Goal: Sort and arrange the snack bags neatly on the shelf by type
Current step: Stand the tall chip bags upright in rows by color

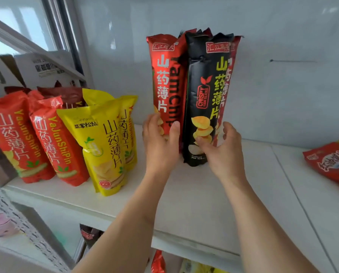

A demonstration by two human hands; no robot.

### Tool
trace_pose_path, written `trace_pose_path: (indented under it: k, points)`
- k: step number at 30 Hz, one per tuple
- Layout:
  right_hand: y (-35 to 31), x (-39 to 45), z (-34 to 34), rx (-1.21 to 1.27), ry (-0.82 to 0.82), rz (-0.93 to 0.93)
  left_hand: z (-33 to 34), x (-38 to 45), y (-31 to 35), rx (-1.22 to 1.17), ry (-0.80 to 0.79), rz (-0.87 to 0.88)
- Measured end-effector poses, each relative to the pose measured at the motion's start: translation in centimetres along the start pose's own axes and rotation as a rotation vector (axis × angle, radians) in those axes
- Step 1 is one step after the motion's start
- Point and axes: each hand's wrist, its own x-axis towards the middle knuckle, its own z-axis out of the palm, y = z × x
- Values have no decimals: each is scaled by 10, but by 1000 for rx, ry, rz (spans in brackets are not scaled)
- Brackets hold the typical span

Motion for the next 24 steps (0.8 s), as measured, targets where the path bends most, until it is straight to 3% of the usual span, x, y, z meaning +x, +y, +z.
trace_pose_path:
  k: [6,24]
  points:
    - [3,20,17,120,-45,28,11,23,-19,-92,18,-203]
    - [8,17,8,73,-73,94,22,47,-45,-162,-120,-248]
